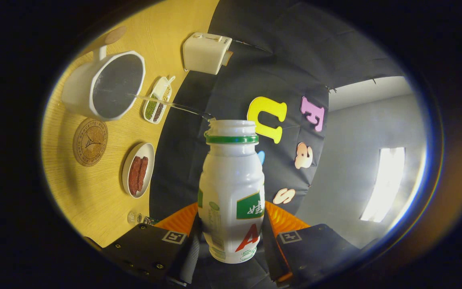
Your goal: Take the bottle from table, then pour the juice into the cup, finally place the bottle on the coaster
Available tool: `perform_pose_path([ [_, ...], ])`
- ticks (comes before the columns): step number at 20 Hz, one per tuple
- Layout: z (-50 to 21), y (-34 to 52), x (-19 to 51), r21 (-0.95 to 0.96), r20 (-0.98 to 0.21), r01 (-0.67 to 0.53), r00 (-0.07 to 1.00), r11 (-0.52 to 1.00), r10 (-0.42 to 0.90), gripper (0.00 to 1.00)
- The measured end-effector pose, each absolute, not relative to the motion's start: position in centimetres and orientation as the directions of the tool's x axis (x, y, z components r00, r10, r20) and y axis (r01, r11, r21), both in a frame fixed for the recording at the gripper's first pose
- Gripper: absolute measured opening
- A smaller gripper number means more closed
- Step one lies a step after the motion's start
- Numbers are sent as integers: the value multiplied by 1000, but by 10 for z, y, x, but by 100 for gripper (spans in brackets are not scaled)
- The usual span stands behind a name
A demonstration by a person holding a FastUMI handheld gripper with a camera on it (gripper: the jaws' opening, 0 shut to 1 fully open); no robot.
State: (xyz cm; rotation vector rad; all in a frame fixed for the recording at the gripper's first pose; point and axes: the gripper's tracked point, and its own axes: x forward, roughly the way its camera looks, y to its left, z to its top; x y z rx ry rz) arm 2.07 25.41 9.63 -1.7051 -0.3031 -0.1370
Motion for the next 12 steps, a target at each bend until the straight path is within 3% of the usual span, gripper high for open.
perform_pose_path([
  [12,101,255,23,-936,283,305,949,-173,142,69],
])
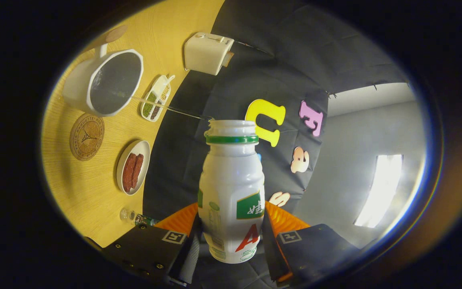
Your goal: Take the bottle from table, then pour the juice into the cup, finally place the bottle on the coaster
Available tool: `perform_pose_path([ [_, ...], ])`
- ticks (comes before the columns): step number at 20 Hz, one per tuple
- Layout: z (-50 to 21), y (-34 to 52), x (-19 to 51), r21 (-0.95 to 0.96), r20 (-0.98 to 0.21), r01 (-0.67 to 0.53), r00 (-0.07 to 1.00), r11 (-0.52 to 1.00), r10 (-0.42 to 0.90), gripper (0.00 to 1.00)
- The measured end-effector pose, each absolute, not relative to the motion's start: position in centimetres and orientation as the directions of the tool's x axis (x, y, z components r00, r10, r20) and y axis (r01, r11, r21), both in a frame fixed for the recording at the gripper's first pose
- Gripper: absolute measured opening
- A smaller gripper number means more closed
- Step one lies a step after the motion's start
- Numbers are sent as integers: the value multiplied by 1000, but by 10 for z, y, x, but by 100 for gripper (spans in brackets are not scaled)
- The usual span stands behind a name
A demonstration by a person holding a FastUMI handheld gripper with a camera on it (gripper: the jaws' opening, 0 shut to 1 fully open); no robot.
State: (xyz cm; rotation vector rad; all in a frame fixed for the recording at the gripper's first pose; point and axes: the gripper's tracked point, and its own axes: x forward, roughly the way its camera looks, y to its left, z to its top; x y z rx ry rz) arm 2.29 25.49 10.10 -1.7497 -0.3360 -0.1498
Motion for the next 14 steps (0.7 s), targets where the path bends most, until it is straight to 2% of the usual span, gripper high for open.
perform_pose_path([
  [14,104,261,21,-897,307,351,932,-268,193,69],
])
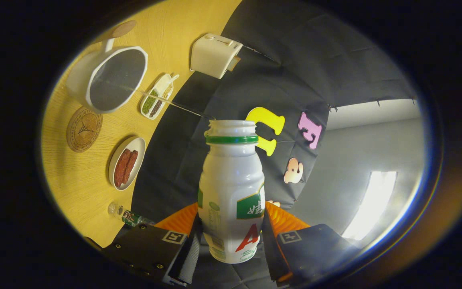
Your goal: Take the bottle from table, then pour the juice into the cup, finally place the bottle on the coaster
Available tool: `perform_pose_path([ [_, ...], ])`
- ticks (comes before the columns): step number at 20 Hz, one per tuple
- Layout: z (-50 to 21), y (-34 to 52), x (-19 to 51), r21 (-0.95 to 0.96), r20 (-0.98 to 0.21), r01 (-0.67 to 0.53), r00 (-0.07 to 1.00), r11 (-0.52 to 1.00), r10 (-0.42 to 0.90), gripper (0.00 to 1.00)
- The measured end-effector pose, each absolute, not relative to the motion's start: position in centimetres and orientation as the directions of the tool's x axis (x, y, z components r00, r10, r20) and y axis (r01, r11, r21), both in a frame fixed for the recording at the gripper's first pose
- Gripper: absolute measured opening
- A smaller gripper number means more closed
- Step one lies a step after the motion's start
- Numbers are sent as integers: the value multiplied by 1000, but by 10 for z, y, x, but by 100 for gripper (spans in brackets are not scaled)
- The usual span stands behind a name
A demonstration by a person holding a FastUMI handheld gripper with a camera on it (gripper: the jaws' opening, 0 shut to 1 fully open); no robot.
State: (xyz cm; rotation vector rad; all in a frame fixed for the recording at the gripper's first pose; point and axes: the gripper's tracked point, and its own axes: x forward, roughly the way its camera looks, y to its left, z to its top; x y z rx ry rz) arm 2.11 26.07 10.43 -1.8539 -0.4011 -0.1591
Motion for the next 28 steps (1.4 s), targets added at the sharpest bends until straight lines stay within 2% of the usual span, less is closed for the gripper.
perform_pose_path([
  [17,73,274,27,-810,281,378,922,-449,268,69],
  [28,56,280,26,-777,253,377,920,-505,298,69],
])
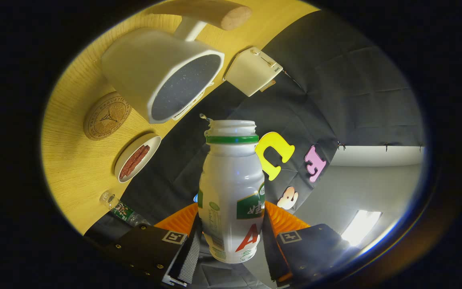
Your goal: Take the bottle from table, then pour the juice into the cup, finally place the bottle on the coaster
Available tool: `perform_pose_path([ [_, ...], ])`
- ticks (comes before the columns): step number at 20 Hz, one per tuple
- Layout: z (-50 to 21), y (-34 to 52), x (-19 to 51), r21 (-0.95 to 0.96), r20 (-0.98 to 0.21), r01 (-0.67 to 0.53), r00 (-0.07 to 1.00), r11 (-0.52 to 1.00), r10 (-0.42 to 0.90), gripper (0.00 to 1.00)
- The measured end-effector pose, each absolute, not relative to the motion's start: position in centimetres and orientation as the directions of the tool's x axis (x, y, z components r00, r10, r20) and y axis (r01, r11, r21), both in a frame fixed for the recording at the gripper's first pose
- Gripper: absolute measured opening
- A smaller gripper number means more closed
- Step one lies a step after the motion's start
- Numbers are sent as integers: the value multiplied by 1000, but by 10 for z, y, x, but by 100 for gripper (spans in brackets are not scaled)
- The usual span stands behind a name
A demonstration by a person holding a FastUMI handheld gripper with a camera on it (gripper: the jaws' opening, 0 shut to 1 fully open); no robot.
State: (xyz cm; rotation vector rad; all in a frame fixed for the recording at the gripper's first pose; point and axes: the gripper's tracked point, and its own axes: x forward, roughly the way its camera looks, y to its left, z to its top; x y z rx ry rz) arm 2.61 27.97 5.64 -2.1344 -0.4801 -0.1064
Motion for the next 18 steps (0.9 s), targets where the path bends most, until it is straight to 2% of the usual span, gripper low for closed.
perform_pose_path([
  [12,36,284,25,-735,222,379,918,-562,329,69],
  [16,34,274,28,-827,196,318,936,-464,292,69],
  [18,33,267,31,-895,171,262,949,-361,266,68],
])
